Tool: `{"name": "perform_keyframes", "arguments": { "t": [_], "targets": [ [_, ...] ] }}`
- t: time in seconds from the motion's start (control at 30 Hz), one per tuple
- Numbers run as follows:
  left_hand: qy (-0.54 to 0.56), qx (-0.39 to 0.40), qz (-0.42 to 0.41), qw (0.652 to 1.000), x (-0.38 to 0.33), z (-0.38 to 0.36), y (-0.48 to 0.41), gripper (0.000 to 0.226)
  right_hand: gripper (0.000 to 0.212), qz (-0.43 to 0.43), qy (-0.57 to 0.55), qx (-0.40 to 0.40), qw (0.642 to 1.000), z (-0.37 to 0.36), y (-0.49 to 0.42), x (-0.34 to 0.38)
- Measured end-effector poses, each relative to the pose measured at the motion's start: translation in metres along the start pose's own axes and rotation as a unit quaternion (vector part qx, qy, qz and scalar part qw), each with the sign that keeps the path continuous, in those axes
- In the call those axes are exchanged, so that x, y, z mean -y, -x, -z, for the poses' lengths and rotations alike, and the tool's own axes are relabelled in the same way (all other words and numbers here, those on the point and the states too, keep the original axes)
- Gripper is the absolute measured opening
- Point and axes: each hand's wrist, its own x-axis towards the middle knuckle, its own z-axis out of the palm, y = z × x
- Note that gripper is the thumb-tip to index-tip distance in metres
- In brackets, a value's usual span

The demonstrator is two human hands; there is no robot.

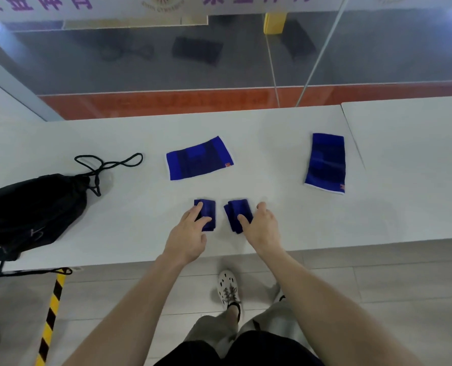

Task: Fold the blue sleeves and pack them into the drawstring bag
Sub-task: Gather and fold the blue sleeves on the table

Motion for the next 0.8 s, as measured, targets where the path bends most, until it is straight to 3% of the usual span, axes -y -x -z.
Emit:
{"name": "perform_keyframes", "arguments": {
  "t": [0.2,0.53,0.8],
  "targets": [
    [-0.038,0.021,-0.001,0.999,-0.001,0.006,0.009,0.057,0.038,0.029,0.033,0.04,0.998,-0.013,-0.001,0.022],
    [-0.022,-0.024,0.003,0.999,-0.021,0.059,-0.035,0.026,0.031,0.124,0.244,0.058,0.96,0.031,-0.017,0.003],
    [-0.09,-0.043,0.0,0.995,-0.027,0.069,-0.146,0.035,0.039,0.082,0.281,0.111,0.95,0.069,-0.029,0.006]
  ]
}}
